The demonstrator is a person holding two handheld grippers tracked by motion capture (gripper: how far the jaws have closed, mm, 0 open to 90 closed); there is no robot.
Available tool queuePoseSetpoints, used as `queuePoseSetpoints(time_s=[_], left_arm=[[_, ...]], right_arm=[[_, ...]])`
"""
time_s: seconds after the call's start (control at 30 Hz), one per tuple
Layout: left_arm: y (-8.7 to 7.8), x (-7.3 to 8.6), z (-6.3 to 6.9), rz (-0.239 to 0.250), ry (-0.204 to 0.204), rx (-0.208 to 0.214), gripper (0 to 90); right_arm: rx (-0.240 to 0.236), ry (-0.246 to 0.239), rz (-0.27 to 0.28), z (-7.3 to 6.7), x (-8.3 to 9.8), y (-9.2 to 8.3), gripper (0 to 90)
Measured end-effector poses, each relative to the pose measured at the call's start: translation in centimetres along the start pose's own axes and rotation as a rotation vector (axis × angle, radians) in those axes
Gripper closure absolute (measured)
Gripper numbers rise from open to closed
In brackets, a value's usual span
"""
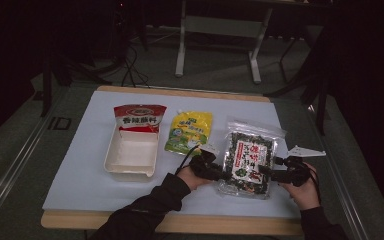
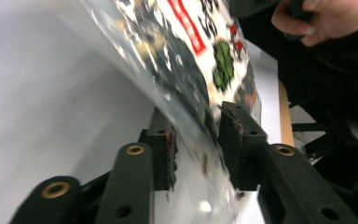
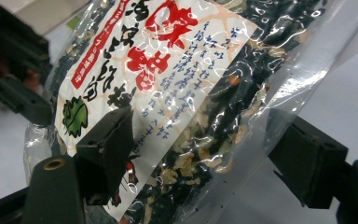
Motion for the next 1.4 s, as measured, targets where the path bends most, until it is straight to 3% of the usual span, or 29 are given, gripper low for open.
queuePoseSetpoints(time_s=[0.13,0.43,0.6,0.63,0.83,0.93,1.0,1.2,1.3,1.4], left_arm=[[0.0,-0.6,0.1,0.02,-0.007,0.013,61.4],[0.0,-1.6,0.8,0.027,0.009,0.037,59.4],[-0.3,-1.8,1.4,0.019,0.006,0.093,67.6],[-0.5,-1.9,1.8,0.022,0.009,0.132,70.4],[-0.9,-2.2,2.6,0.027,0.034,0.135,75.4],[-1.7,-2.7,3.0,0.071,0.044,0.13,75.9],[-2.2,-3.0,3.3,0.075,0.058,0.127,76.2],[-3.4,-3.7,3.9,0.087,0.078,0.094,76.3],[-3.7,-3.8,3.9,0.091,0.081,0.091,76.3],[-5.3,-4.1,3.8,0.111,0.09,0.068,76.4]], right_arm=[[0.018,-0.026,0.012,-0.4,-0.3,-0.3,25.4],[0.005,-0.062,0.017,-1.1,-0.4,-0.6,27.8],[0.004,-0.077,0.027,-1.5,-0.7,-1.2,28.3],[0.003,-0.079,0.029,-1.6,-0.8,-1.3,28.2],[0.002,-0.097,0.05,-2.2,-1.2,-2.3,29.6],[0.003,-0.106,0.059,-2.4,-1.4,-2.7,30.2],[-0.001,-0.107,0.072,-2.5,-1.6,-3.0,30.0],[-0.02,-0.12,0.11,-2.7,-2.2,-3.6,17.6],[-0.024,-0.113,0.124,-2.7,-2.3,-3.8,17.3],[-0.038,-0.126,0.131,-2.8,-2.4,-4.1,13.4]])
Point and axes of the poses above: each handheld gripper's, and its own axes: y roughly forward along the jaws, x roughly out of its underside, z roughly to its right, the point moved 7 cm from there along y, roughly forward along the jaws, and after that the axes turned 5 degrees about -z, right-handed, at the moved point
